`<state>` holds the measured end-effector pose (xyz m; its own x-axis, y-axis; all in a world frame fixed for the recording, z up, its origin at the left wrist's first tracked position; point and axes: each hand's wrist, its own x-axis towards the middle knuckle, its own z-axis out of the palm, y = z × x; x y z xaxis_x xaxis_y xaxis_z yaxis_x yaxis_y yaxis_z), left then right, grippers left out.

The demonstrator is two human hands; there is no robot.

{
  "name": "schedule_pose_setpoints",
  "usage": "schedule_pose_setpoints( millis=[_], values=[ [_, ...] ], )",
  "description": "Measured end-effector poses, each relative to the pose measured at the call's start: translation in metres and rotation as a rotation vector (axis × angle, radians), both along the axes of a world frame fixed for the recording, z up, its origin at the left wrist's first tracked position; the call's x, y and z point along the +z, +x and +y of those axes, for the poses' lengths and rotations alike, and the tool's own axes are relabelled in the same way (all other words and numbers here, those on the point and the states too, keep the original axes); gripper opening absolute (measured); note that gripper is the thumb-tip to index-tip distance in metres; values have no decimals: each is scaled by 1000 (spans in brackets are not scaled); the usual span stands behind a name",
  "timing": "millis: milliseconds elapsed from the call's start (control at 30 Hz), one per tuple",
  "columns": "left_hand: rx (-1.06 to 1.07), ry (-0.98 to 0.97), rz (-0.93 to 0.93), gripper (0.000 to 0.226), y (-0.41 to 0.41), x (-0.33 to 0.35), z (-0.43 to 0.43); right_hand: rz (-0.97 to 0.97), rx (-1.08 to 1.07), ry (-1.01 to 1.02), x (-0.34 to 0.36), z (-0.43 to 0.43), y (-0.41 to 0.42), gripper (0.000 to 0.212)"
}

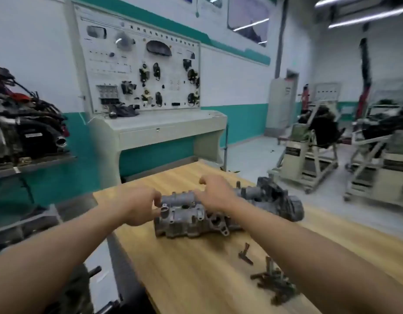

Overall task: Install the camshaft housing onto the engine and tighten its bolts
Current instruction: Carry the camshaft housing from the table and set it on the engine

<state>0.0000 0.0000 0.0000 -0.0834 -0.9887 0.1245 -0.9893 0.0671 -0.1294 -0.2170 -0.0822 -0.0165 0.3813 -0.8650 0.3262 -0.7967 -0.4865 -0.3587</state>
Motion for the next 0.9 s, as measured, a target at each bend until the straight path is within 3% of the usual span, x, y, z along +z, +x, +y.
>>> schedule_pose_setpoints(
  millis=[100, 233, 367, 433, 500, 633, 800, 900],
  values=[
    [58, 93, -99, 29, -9, -16, -39, 74, -283, -68, 3, -47, -62, 42],
    [192, 96, -16, 39, -1, -26, -87, 267, -618, -19, 5, -98, -132, 52],
    [374, 289, 228, 67, 4, -48, -121, 345, -541, 449, 11, -131, -161, 46],
    [401, 376, 344, 62, 4, -56, -130, 245, -442, 672, 13, -142, -166, 36],
    [390, 383, 372, 49, 4, -61, -132, 146, -407, 742, 8, -151, -174, 28],
    [423, 353, 536, 28, 6, -63, -131, 135, -422, 609, 0, -166, -184, 29],
    [624, 497, 796, 33, -4, -66, -123, 231, -476, 421, -4, -168, -177, 31],
    [610, 528, 818, 38, -9, -68, -111, 232, -445, 406, -5, -163, -179, 33]
  ],
)
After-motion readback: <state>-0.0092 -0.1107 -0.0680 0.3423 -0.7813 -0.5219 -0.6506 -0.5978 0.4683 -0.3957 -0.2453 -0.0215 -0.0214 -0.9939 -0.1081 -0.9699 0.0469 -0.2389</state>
